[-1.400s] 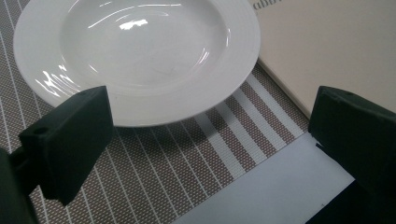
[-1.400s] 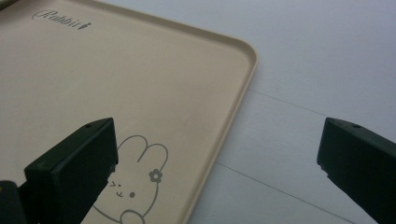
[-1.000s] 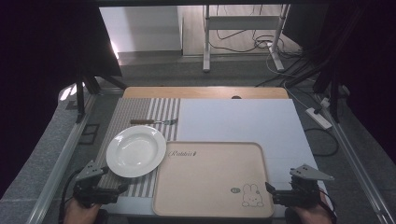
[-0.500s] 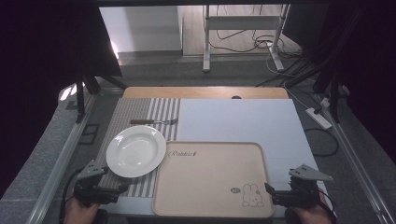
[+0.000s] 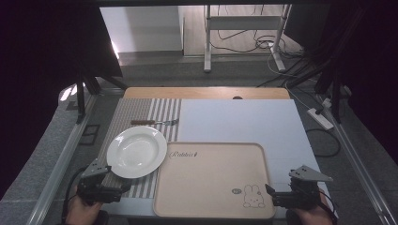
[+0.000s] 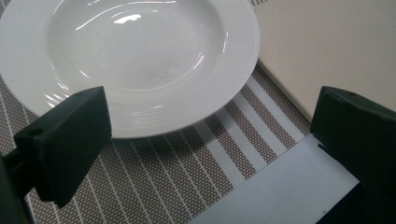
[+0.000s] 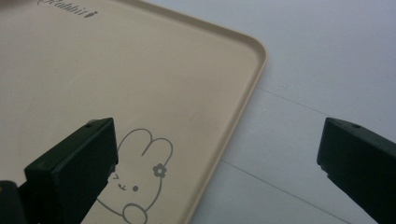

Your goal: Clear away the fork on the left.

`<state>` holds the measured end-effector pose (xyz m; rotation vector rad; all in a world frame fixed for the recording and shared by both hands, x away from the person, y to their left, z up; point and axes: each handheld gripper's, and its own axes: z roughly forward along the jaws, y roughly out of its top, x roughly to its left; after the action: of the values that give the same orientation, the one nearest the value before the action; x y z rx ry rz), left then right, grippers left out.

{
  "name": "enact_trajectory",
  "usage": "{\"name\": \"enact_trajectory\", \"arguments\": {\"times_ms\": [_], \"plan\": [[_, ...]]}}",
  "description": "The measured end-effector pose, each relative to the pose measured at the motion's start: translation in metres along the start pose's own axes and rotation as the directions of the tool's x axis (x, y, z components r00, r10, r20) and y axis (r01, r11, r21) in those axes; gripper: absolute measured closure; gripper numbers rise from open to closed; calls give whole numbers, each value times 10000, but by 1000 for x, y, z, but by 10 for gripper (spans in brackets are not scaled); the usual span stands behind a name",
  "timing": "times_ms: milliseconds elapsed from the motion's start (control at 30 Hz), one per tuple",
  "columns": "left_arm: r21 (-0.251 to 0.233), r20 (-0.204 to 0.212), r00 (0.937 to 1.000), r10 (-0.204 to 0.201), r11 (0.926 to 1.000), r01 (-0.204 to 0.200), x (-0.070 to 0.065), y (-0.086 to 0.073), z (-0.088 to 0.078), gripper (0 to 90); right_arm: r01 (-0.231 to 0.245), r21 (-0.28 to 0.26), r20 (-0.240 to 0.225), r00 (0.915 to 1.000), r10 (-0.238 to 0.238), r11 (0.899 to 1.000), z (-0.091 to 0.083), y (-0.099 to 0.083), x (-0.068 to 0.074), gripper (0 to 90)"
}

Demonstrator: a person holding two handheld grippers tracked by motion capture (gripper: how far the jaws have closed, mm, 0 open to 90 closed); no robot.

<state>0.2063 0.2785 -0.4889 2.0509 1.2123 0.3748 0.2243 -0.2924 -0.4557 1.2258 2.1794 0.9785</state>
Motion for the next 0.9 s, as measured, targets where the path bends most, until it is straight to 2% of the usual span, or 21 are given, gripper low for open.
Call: {"name": "enact_trajectory", "arguments": {"times_ms": [233, 367, 600, 767, 900], "plan": [[120, 215, 9993, 319, 9994, -321, 0, 6, 8, 0, 67, -2, -3, 10000, -67, 10000, 0, 0, 0, 0], [-43, 659, 9977, 164, 9999, -161, 3, 9, 12, 0, 87, -2, -6, 10000, -87, 10000, 0, 0, 1, 0], [-121, 977, 9951, 121, 9999, -110, 9, 16, 19, 0, 147, -3, -14, 9999, -147, 9999, 0, 0, 1, 0], [15, 1012, 9946, 213, 9998, -215, 13, 23, 27, 0, 157, -31, -18, 9999, -157, 9999, 0, 0, 1, 0], [162, 1041, 9945, 105, 9998, -122, 17, 31, 35, 0, 209, 16, 5, 9998, -209, 9998, 0, 1, 2, 0]]}}
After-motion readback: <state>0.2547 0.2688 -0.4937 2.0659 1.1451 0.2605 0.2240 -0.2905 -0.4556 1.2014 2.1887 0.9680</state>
